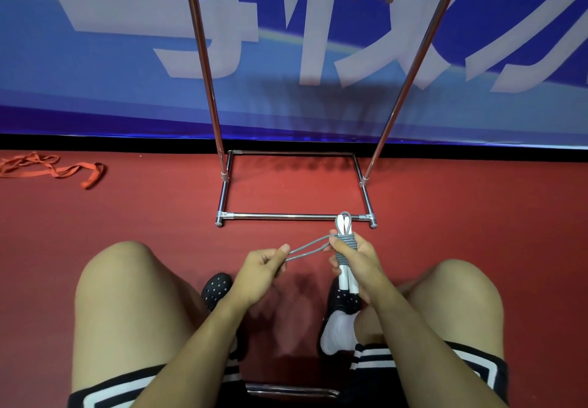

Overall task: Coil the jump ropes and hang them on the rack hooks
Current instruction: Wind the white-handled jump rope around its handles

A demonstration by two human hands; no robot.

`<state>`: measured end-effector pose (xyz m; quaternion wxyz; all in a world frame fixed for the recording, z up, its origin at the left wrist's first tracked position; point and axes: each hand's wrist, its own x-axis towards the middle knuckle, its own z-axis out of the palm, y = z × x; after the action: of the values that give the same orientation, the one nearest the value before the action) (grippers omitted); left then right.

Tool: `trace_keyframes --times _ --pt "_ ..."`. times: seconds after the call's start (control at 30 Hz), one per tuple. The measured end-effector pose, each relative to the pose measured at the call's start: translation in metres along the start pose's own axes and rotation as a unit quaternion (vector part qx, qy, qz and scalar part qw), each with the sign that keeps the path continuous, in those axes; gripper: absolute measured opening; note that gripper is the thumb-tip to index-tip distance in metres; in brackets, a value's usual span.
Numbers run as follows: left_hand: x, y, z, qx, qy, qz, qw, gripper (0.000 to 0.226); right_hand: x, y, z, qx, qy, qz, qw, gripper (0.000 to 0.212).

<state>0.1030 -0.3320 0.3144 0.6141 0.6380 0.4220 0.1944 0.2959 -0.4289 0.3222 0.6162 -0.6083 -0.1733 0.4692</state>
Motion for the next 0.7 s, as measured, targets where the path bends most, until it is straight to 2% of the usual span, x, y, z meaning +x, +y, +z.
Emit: trace_keyframes --times 0.13,0.23,0.33,0.4,0.53,0.7 --pt "0.003 -0.006 -0.004 0.054 0.049 0.028 0.997 0.042 0.0 0.001 0.0 -0.03 -0.006 0.01 0.999 0.024" --pt "0.005 -0.008 -0.007 0.065 0.068 0.04 0.995 0.033 0.006 0.003 -0.001 -0.004 -0.01 0.057 0.998 0.039" --pt "0.005 -0.005 -0.011 0.102 0.079 0.051 0.99 0.032 0.011 0.007 0.0 0.03 -0.017 0.097 0.995 0.043" --pt "0.004 -0.003 -0.013 0.145 0.072 0.049 0.986 0.033 0.012 0.008 0.0 0.025 -0.011 0.102 0.994 0.04" --pt "0.001 0.002 -0.015 0.239 0.04 0.051 0.969 0.036 0.008 0.008 0.001 -0.016 -0.018 0.089 0.996 0.02" --pt "0.0 0.004 -0.012 0.241 0.037 0.067 0.967 0.032 0.003 0.014 0.006 -0.091 -0.049 0.059 0.993 0.012"
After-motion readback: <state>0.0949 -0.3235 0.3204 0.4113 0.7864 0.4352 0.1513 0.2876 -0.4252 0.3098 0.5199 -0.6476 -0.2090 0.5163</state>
